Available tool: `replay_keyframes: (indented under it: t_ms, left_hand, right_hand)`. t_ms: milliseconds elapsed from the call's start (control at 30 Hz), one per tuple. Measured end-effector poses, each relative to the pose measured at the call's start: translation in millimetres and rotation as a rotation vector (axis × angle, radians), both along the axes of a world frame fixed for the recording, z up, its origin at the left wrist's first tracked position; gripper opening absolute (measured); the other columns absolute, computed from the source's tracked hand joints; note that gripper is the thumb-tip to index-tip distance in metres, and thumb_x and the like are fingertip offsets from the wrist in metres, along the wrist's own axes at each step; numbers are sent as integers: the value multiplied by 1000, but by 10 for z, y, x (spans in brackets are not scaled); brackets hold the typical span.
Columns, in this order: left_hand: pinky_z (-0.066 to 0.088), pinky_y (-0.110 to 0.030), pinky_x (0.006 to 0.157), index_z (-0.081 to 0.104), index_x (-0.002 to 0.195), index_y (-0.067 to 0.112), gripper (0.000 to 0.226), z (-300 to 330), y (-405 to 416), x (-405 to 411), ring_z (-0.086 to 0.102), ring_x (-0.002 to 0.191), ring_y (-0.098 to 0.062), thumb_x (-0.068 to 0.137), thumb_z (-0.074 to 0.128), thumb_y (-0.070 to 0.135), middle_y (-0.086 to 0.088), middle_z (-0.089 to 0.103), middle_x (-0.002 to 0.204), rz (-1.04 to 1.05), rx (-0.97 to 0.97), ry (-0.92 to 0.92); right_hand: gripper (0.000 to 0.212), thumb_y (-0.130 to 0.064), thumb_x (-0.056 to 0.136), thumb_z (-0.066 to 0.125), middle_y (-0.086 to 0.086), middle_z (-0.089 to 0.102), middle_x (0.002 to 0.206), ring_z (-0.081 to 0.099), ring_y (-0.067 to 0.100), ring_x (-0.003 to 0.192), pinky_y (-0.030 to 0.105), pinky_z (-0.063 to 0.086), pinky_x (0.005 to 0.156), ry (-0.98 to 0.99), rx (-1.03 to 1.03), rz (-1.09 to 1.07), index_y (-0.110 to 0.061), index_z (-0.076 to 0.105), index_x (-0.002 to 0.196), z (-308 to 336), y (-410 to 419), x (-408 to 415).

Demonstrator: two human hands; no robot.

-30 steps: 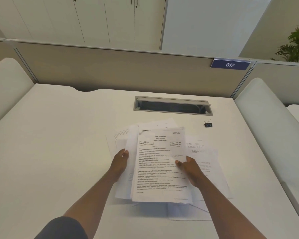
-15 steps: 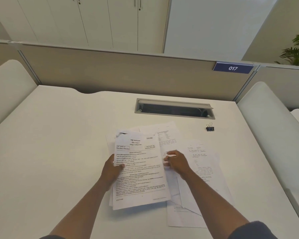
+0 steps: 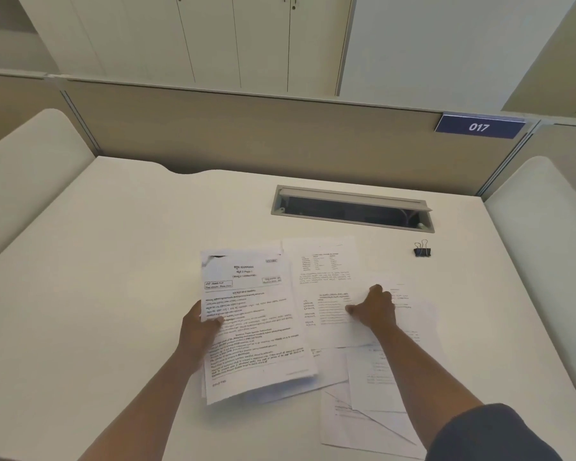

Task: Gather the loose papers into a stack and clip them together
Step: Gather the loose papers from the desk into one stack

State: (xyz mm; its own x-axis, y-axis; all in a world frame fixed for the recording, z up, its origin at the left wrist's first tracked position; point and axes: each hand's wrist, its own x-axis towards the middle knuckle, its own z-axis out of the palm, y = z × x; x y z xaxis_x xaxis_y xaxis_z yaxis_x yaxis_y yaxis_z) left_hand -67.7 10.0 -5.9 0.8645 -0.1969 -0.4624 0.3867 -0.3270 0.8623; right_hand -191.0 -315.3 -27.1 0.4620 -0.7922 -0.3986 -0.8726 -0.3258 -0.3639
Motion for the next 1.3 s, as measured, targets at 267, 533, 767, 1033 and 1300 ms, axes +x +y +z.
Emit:
replay_keyframes:
  t_ms: [267, 533, 767, 1033, 1300]
  left_hand:
    - [53, -40, 72, 62, 100, 22, 27, 130, -57, 99, 66, 86, -28, 90, 60, -3, -3, 71, 101, 131, -143, 105]
    - [55, -38, 71, 64, 107, 15, 18, 246, -299, 32, 69, 87, -27, 93, 60, 4, -4, 73, 101, 55, -174, 110]
    - [58, -49, 80, 65, 101, 14, 13, 211, -412, -53, 72, 89, -32, 89, 66, 9, -10, 74, 103, 46, -218, 100]
    - [58, -51, 74, 70, 100, 6, 15, 234, -469, -178, 73, 82, -37, 85, 69, 6, -18, 76, 98, -10, -335, 291]
    - [57, -48, 75, 61, 120, 14, 31, 170, -632, -272, 68, 98, -37, 94, 55, -2, -13, 71, 112, -176, -324, 268]
  right_hand:
    - [29, -10, 91, 56, 10, 66, 122, 61, 28, 110, 31, 43, 89, -281, 174, 77, -8, 57, 120, 1, -29, -71]
    - [33, -4, 95, 51, 13, 67, 121, 65, 24, 95, 25, 48, 69, -513, 584, 58, -13, 52, 127, 93, 319, -152]
    - [29, -6, 98, 49, 6, 64, 114, 59, 11, 83, 22, 46, 65, -530, 674, 68, -18, 51, 124, 213, 498, -205]
    - [26, -19, 96, 60, 8, 73, 111, 72, 27, 99, 41, 60, 78, -589, 805, 16, -16, 57, 122, 318, 534, -363]
    - [25, -19, 96, 54, 0, 74, 104, 69, 20, 85, 32, 52, 67, -486, 694, 32, -20, 57, 121, 337, 373, -566]
